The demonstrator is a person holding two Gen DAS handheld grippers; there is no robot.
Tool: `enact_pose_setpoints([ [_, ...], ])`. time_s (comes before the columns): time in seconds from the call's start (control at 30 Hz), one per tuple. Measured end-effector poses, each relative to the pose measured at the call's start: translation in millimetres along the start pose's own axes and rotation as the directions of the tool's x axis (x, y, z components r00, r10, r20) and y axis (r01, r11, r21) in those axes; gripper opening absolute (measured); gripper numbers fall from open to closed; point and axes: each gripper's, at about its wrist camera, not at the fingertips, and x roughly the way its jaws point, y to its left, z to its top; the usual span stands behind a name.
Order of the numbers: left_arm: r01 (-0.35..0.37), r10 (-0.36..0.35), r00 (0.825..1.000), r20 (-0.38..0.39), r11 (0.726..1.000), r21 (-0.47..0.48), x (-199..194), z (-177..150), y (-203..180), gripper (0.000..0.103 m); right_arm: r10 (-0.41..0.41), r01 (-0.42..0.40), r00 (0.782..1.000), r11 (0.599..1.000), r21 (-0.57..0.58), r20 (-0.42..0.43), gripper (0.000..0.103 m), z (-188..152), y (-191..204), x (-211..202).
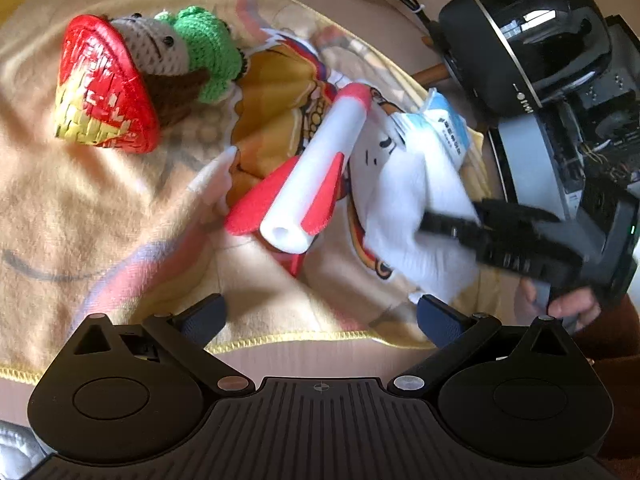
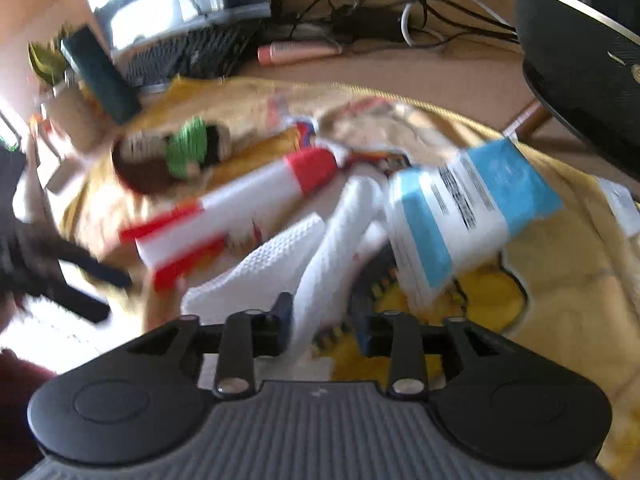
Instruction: Organize soft objects
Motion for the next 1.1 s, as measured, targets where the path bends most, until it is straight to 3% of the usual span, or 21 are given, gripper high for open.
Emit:
enact_pose_setpoints([
  [0.23,-0.003,0.003,1.0,-0.017,1.0,-0.016,-3.2,-12.5,0.9,0.103,-0.099,0.097,0.995,0.984,-0.153,-0.01,0.039,-25.4,1.4,-10.8],
  [0.4,-0.014,0.014,0.998,-0.054,1.0,-0.002,-2.7,-25.8,-7.1,0.103,-0.107,0.103,0.993,0.992,-0.076,-0.053,0.037,-23.7,-20.5,-19.7],
  [0.47,-0.026,0.026,0.998,-0.052,1.0,-0.005,-8.3,-24.0,-9.1,0.103,-0.047,0.045,0.997,0.998,-0.032,-0.055,0.004,-10.5,-21.1,-21.0],
  [0.57,0.075,-0.075,0.997,0.002,0.997,0.007,-23.1,-12.6,-20.7,0.103,0.078,-0.076,0.995,0.997,-0.024,0.065,0.005,25.6,-5.8,-34.0],
  [0.63,0.143,-0.144,0.989,0.028,0.989,0.02,-25.5,-3.0,-28.4,0.103,0.192,-0.194,0.968,0.981,-0.008,0.159,0.005,55.2,4.1,-45.1],
  [0.7,0.14,-0.141,0.99,0.029,0.99,0.025,-18.2,6.1,-33.3,0.103,0.319,-0.335,0.915,0.942,0.023,0.246,0.005,83.1,10.5,-52.0],
  [0.77,0.115,-0.115,0.993,0.018,0.993,0.011,-5.4,11.6,-32.6,0.103,0.395,-0.429,0.866,0.902,0.048,0.307,0.006,100.9,14.1,-52.2],
  [0.83,0.152,-0.152,0.988,-0.003,0.988,-0.023,4.6,10.2,-27.8,0.103,0.44,-0.476,0.841,0.878,0.046,0.314,0.012,109.6,17.8,-45.2],
  [0.9,0.192,-0.193,0.981,-0.002,0.98,-0.051,9.3,5.2,-23.7,0.103,0.449,-0.473,0.853,0.88,0.03,0.266,0.014,108.1,22.1,-25.4],
  [1.0,0.215,-0.215,0.977,0.013,0.972,-0.093,12.5,2.9,-15.9,0.103,0.351,-0.353,0.931,0.936,0.005,0.104,0.015,90.7,28.5,17.4],
  [1.1,0.219,-0.216,0.976,0.038,0.969,-0.112,11.8,4.6,-12.9,0.103,0.287,-0.286,0.957,0.958,-0.032,0.041,0.012,70.8,26.7,33.5],
])
